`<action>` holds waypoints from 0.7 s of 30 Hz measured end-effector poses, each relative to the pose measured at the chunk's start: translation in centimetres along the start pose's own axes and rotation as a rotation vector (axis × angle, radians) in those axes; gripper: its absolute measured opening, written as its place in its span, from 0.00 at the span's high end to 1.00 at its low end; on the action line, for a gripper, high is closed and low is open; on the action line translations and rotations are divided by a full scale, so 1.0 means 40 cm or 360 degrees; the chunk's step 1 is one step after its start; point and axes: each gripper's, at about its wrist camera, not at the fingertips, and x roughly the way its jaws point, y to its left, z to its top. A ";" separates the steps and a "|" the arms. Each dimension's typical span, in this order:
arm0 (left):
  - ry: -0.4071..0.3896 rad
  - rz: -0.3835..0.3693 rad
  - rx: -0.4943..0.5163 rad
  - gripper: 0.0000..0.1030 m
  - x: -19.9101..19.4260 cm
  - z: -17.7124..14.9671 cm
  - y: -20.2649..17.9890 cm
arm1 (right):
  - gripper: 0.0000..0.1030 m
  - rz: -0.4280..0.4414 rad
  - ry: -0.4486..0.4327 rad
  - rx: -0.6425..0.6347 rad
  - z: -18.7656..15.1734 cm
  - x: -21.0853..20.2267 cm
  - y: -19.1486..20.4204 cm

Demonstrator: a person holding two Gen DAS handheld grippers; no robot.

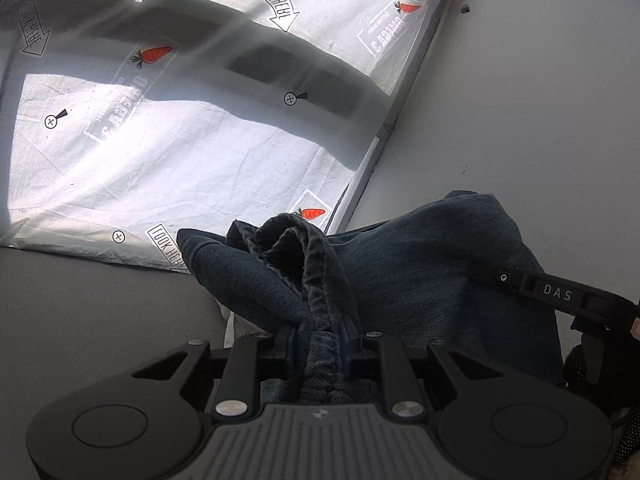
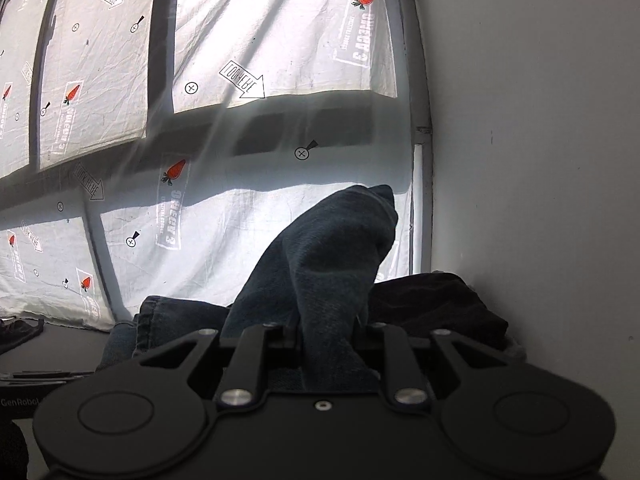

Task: Fold clothes
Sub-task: 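Grasp the folded jeans with both tools and carry them onto the clothes stack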

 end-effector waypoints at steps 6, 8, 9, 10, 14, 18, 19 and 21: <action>-0.0105 -0.0100 0.0023 0.78 0.162 0.089 -0.059 | 0.81 -0.0096 -0.0206 -0.0174 0.091 0.084 -0.080; -0.0130 -0.0109 0.0035 0.78 0.212 0.117 -0.066 | 0.81 -0.0119 -0.0259 -0.0237 0.120 0.129 -0.107; -0.0142 -0.0107 0.0057 0.78 0.237 0.128 -0.069 | 0.81 -0.0125 -0.0277 -0.0259 0.134 0.156 -0.124; -0.0154 -0.0105 0.0081 0.77 0.262 0.139 -0.072 | 0.81 -0.0127 -0.0287 -0.0258 0.147 0.184 -0.143; -0.0104 -0.0028 0.0062 0.77 0.398 0.155 -0.039 | 0.80 -0.0172 -0.0231 -0.0285 0.174 0.314 -0.189; 0.0065 0.0095 0.0029 0.77 0.546 0.117 0.024 | 0.73 -0.0298 -0.0044 -0.0366 0.135 0.437 -0.203; 0.0094 0.0129 0.0018 0.77 0.561 0.105 0.038 | 0.73 -0.0327 -0.0027 -0.0378 0.126 0.449 -0.205; 0.0139 0.0193 -0.0006 0.76 0.580 0.081 0.065 | 0.71 -0.0384 0.0009 -0.0401 0.109 0.471 -0.211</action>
